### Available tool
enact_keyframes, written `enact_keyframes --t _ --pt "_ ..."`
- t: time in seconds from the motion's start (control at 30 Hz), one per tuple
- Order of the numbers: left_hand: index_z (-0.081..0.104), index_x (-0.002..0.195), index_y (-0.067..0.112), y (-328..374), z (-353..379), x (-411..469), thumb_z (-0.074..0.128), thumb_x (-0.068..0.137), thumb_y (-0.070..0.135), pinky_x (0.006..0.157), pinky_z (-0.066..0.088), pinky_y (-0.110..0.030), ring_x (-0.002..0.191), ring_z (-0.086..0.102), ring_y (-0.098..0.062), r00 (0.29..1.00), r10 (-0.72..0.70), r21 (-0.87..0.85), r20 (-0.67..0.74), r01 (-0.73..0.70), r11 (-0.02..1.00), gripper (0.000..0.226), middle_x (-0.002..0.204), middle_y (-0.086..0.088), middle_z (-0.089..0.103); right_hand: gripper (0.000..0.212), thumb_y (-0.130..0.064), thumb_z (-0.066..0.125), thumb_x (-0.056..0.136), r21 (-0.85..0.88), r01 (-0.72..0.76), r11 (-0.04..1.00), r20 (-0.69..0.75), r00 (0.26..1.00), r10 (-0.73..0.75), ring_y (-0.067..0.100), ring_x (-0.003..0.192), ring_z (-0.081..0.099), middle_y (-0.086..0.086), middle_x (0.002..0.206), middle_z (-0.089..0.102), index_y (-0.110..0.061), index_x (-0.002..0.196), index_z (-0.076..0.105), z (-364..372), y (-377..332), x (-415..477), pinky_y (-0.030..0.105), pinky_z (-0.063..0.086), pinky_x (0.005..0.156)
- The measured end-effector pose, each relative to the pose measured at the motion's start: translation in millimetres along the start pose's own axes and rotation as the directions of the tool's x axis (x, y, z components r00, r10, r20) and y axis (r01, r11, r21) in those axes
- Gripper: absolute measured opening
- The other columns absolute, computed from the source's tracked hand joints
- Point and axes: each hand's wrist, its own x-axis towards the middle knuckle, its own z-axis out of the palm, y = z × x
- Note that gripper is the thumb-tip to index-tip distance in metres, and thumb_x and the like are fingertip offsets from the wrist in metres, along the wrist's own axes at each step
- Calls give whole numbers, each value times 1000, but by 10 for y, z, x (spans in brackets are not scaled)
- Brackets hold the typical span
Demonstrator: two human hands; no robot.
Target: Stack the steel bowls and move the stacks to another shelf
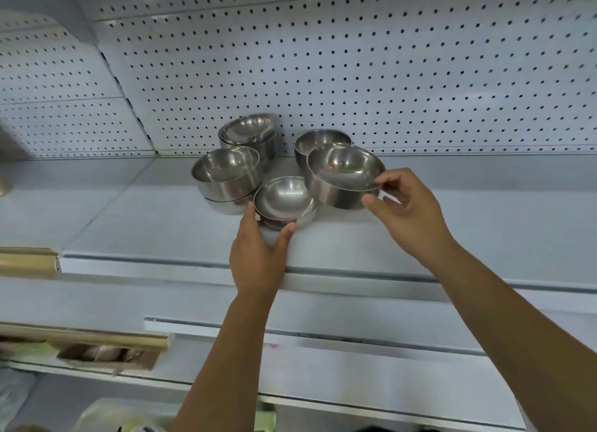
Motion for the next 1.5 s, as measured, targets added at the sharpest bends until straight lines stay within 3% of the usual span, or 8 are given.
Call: enact_keyframes --t 0.3,0.7,0.9,1.03,1.13,1.27,1.4,1.5 --pt "48 136 22 25 1 17 67 84 64 87 44 -30 117 61 -16 998 -53 -12 -21 53 999 70 129 6 63 29 -18 82 87 -56 -76 996 9 997 76 13 119 64 -14 117 69 -30 105 63 -225 242 -241 37 50 111" --pt "61 107 26 193 -90 -331 63 85 66 95 54 -39 104 62 -9 997 -43 -176 62 53 983 46 105 12 68 37 -41 75 89 -47 -28 998 162 986 35 -2 127 58 -26 134 62 -45 124 62 -514 121 -34 27 47 107" --pt "49 139 34 617 72 -358 64 78 71 106 48 -33 122 58 -5 960 67 -251 271 4 968 73 132 13 64 28 -41 68 98 -151 -41 988 160 985 65 3 112 66 -11 135 63 -38 125 62 -449 39 625 24 51 96" --pt "36 149 40 572 283 -369 63 84 68 97 52 -37 114 64 -14 969 171 -58 180 -163 985 76 125 9 68 27 -49 69 94 -228 -96 969 219 964 147 -4 107 64 -11 131 64 -45 121 63 -283 69 1022 21 50 82" --pt "24 157 35 497 385 -423 54 86 72 91 54 -43 108 65 -19 953 276 109 123 -290 951 86 123 7 69 21 -48 68 95 -314 -49 948 278 950 141 10 120 62 -2 135 65 -48 115 62 -173 144 1308 33 51 100" --pt "35 152 34 459 418 -428 58 87 69 92 50 -35 108 65 -18 954 289 139 83 -298 944 77 123 5 70 39 -42 64 100 -398 115 910 372 927 45 17 118 62 -2 124 67 -28 136 62 -54 265 1573 28 45 93" --pt "41 148 35 454 425 -448 57 87 69 89 47 -30 105 64 -15 958 282 174 57 -288 942 72 119 7 70 36 -45 71 94 -415 174 893 414 910 15 16 109 64 -6 116 68 -26 124 69 62 389 1747 29 48 94" --pt "41 148 36 443 434 -440 54 90 69 87 46 -27 103 65 -16 960 276 184 49 -280 942 69 118 9 70 40 -37 82 86 -360 146 921 412 911 16 14 106 63 -3 117 67 -17 119 71 113 469 1791 17 45 86"
